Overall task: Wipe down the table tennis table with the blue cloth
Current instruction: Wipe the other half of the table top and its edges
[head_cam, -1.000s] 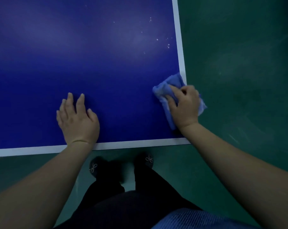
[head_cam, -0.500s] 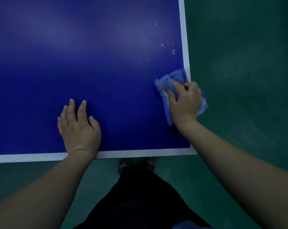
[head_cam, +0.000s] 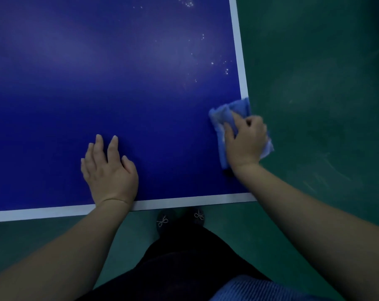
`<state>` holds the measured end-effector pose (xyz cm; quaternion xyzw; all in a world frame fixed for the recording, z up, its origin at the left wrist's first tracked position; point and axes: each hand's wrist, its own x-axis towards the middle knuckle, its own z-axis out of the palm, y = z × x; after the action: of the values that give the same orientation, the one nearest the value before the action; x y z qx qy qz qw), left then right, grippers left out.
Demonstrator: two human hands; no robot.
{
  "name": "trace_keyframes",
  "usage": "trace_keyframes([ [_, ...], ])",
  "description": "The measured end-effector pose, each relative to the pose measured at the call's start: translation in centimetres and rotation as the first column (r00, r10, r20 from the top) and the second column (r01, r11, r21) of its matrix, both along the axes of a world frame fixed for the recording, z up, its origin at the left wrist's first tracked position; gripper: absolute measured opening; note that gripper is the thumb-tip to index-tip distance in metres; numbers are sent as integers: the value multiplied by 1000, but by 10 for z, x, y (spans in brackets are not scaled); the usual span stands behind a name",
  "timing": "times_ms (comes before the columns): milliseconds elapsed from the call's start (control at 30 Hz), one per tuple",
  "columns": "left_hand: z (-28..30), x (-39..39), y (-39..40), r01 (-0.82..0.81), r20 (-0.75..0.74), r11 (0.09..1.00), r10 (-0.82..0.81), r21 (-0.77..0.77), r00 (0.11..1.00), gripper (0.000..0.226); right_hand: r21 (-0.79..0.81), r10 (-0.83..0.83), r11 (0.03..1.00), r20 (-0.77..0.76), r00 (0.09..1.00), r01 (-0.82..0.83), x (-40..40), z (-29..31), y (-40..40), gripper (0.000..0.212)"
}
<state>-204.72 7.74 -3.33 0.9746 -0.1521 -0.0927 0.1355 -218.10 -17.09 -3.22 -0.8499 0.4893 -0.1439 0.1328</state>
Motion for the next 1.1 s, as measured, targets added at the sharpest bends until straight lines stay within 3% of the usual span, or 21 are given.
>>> trace_keyframes([
  [100,-2,1,1,10,5,1000,-10,8,1000,53,44,303,951,53,952,-305,0,4,53,28],
  [167,-5,2,2,8,8,1000,-8,14,1000,53,13,568,821,75,820,-570,17,6,52,28],
  [233,-7,3,2,8,12,1000,-8,21,1000,54,-14,667,745,58,743,-667,40,11,30,29],
  [300,-8,4,2,11,16,1000,-11,23,1000,56,-15,591,807,46,806,-591,54,9,-6,30],
  [400,-7,3,1,3,22,1000,-4,30,1000,56,31,268,963,33,963,-269,55,5,-37,31],
  [433,-7,3,0,-4,24,999,3,40,1000,55,32,243,969,29,970,-243,54,5,-34,31],
  [467,-7,3,-1,-16,27,999,15,52,1000,54,34,322,945,49,945,-324,55,6,-26,30],
  [500,-7,2,-3,-37,33,997,35,67,999,54,38,481,874,82,873,-485,57,7,-19,29],
  [567,-7,-5,-9,-109,49,989,105,96,993,54,12,835,534,148,530,-845,69,5,-18,26],
  [600,-6,-11,-16,-162,59,981,157,104,986,53,-24,930,343,145,337,-939,85,6,-27,24],
  [633,-6,-18,-26,-216,70,971,210,105,975,52,-61,972,209,125,200,-976,105,8,-40,22],
  [667,-6,-28,-41,-268,78,958,261,102,962,52,-87,983,157,108,148,-984,126,8,-54,20],
  [700,-7,-39,-57,-321,73,942,315,94,946,52,-106,978,195,99,185,-975,146,8,-69,20],
  [833,-11,-67,-112,-568,35,823,567,13,823,52,-9,707,706,51,705,-708,185,2,-127,33],
  [867,-12,-69,-116,-591,37,806,591,6,806,52,-1,657,753,48,753,-657,177,1,-123,32],
  [900,-12,-70,-117,-600,40,800,599,5,799,51,-1,680,732,60,731,-681,164,2,-114,30],
  [933,-13,-70,-116,-601,45,799,601,4,798,52,8,761,644,98,641,-765,147,4,-102,28],
  [967,-13,-70,-115,-600,49,800,600,-1,799,52,11,870,477,136,474,-879,129,5,-91,25],
  [1033,-13,-70,-115,-598,61,802,597,-12,800,52,4,990,55,130,55,-999,109,5,-85,24],
  [1067,-13,-70,-115,-598,67,801,598,-18,799,52,-5,992,-74,104,-74,-997,117,7,-91,25],
  [1100,-13,-70,-116,-600,69,799,600,-22,797,52,-22,990,-110,83,-112,-994,131,6,-98,26],
])
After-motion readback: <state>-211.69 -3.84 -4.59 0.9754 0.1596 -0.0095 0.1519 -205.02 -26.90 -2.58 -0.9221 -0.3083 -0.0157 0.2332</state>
